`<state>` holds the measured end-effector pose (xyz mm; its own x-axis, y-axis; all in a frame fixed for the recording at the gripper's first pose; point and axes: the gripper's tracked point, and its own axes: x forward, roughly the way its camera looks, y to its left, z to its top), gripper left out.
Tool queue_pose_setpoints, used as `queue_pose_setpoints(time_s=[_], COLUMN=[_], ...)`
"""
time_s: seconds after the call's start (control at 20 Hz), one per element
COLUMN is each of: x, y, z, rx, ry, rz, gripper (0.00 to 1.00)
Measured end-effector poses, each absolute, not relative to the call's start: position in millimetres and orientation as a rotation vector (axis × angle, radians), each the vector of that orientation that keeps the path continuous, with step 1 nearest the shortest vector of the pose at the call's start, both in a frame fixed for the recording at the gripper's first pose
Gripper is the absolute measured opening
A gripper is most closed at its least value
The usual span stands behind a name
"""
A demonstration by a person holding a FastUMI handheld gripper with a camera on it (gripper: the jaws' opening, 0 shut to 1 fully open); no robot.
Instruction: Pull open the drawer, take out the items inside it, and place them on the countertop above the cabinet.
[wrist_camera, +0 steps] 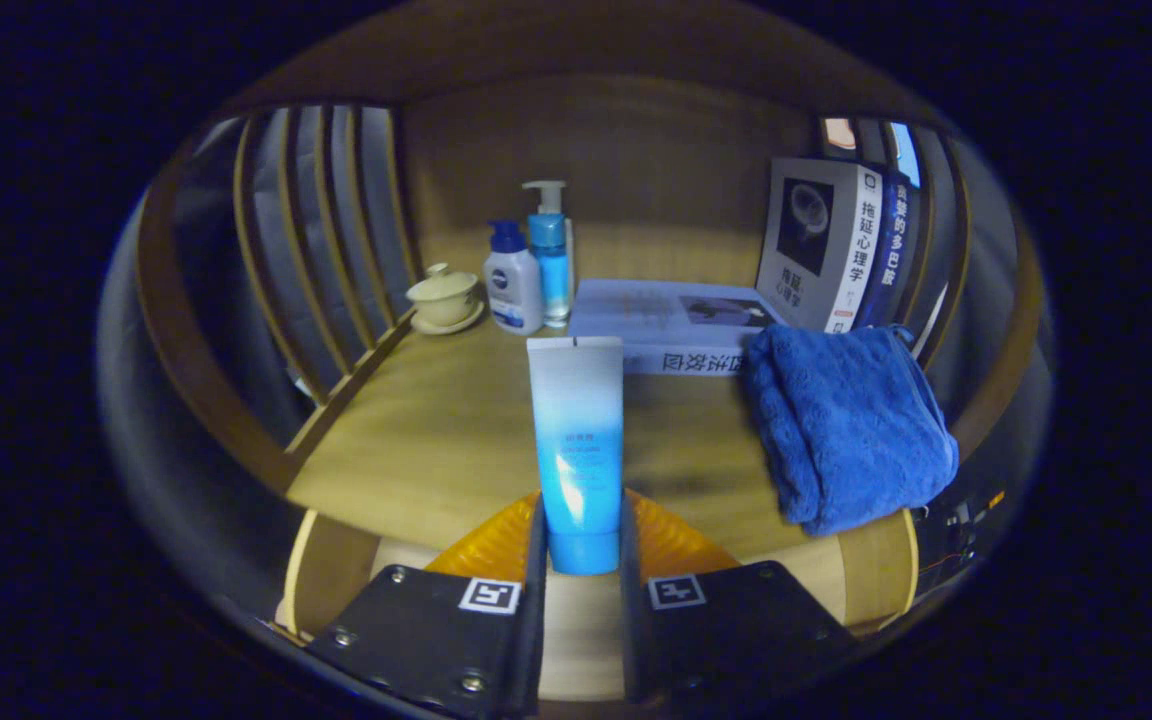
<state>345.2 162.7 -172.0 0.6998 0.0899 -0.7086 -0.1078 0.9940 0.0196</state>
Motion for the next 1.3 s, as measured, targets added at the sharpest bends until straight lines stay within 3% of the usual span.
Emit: queue_pose_setpoints(time_s=[0.75,1.3], x=[344,343], y=[161,158], z=[-184,-178], rx=[0.058,0.01], ry=[0.55,0.498], rz=[0.061,0.012], gripper=[0.32,0.4])
